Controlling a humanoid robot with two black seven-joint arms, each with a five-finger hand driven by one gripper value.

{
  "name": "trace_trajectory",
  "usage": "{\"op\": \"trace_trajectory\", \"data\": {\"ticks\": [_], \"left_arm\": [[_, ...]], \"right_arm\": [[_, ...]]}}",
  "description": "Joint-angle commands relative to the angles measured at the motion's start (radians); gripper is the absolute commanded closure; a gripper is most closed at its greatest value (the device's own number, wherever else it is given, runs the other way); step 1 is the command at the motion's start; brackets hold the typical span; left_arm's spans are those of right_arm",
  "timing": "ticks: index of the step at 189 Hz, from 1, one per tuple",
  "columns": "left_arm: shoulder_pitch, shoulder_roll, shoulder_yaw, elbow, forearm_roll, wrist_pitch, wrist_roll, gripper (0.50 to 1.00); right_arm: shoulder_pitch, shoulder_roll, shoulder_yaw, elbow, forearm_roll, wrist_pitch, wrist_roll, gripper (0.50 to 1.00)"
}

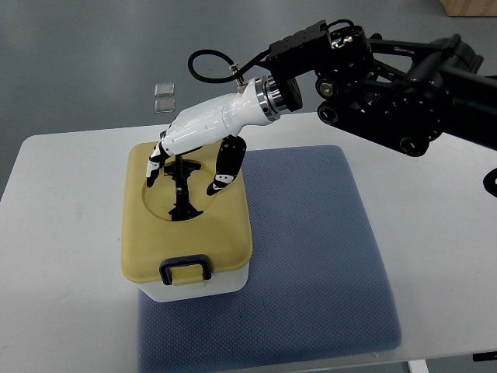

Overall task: Open white storage box with right hand
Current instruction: 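Close the right hand's fingers around the black handle on the lid, then lift the yellow lid off the white box with the right hand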

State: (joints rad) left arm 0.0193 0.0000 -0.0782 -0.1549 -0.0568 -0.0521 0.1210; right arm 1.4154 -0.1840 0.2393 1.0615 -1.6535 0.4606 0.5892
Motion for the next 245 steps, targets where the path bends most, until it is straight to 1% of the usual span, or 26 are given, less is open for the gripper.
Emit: {"op": "trace_trajectory", "data": {"ticks": [1,6,17,22,35,49,63,71,77,83,86,96,102,111,123,138,205,228,245], "left_arm": [[-0.001,0.0,0.0,0.0,0.0,0.0,0.0,0.5],[-0.001,0.0,0.0,0.0,0.0,0.0,0.0,0.5],[0.001,0.0,0.0,0.0,0.0,0.0,0.0,0.5],[0.001,0.0,0.0,0.0,0.0,0.0,0.0,0.5],[0.001,0.0,0.0,0.0,0.0,0.0,0.0,0.5],[-0.001,0.0,0.0,0.0,0.0,0.0,-0.001,0.5],[-0.001,0.0,0.0,0.0,0.0,0.0,-0.001,0.5],[0.001,0.0,0.0,0.0,0.0,0.0,0.0,0.5],[-0.001,0.0,0.0,0.0,0.0,0.0,0.0,0.5],[-0.001,0.0,0.0,0.0,0.0,0.0,0.0,0.5],[0.001,0.0,0.0,0.0,0.0,0.0,-0.001,0.5],[-0.001,0.0,0.0,0.0,0.0,0.0,0.0,0.5],[-0.001,0.0,0.0,0.0,0.0,0.0,0.0,0.5],[0.001,0.0,0.0,0.0,0.0,0.0,-0.001,0.5],[0.001,0.0,0.0,0.0,0.0,0.0,-0.001,0.5],[0.001,0.0,0.0,0.0,0.0,0.0,0.0,0.5],[0.001,0.0,0.0,0.0,0.0,0.0,0.0,0.5],[0.001,0.0,0.0,0.0,0.0,0.0,-0.001,0.5],[-0.001,0.0,0.0,0.0,0.0,0.0,0.0,0.5]], "right_arm": [[-0.004,0.001,0.0,0.0,-0.003,-0.007,0.0,0.72],[-0.004,0.001,0.0,0.0,-0.006,-0.008,0.0,0.74],[-0.007,0.001,0.0,0.0,-0.006,-0.008,0.0,0.756],[-0.009,0.001,0.0,0.0,-0.006,-0.008,-0.002,0.775],[-0.013,0.005,0.0,0.0,-0.008,-0.008,0.0,0.779],[-0.019,0.008,0.0,0.0,-0.008,-0.008,0.0,0.807],[-0.019,0.009,0.0,-0.002,-0.008,-0.008,-0.002,0.816],[-0.019,0.011,0.0,-0.002,-0.008,-0.008,-0.002,0.848],[-0.019,0.011,0.0,-0.002,-0.008,-0.01,-0.002,0.852],[-0.021,0.011,0.002,-0.002,-0.008,-0.01,-0.002,0.869],[-0.02,0.011,0.002,-0.002,-0.008,-0.01,-0.002,0.887],[-0.021,0.011,0.002,-0.002,-0.008,-0.01,0.0,0.922],[-0.019,0.012,0.002,-0.002,-0.008,-0.01,0.0,0.926],[-0.019,0.015,0.003,-0.002,-0.006,-0.01,0.0,0.955],[-0.019,0.018,0.005,-0.002,-0.006,-0.01,0.001,0.961],[-0.016,0.021,0.014,0.0,-0.005,-0.01,0.001,0.983],[0.025,0.024,0.051,-0.002,0.012,-0.023,0.009,0.983],[0.031,0.003,0.083,-0.003,0.017,-0.026,0.011,0.983],[0.022,-0.045,0.118,-0.005,0.017,-0.026,0.011,0.983]]}}
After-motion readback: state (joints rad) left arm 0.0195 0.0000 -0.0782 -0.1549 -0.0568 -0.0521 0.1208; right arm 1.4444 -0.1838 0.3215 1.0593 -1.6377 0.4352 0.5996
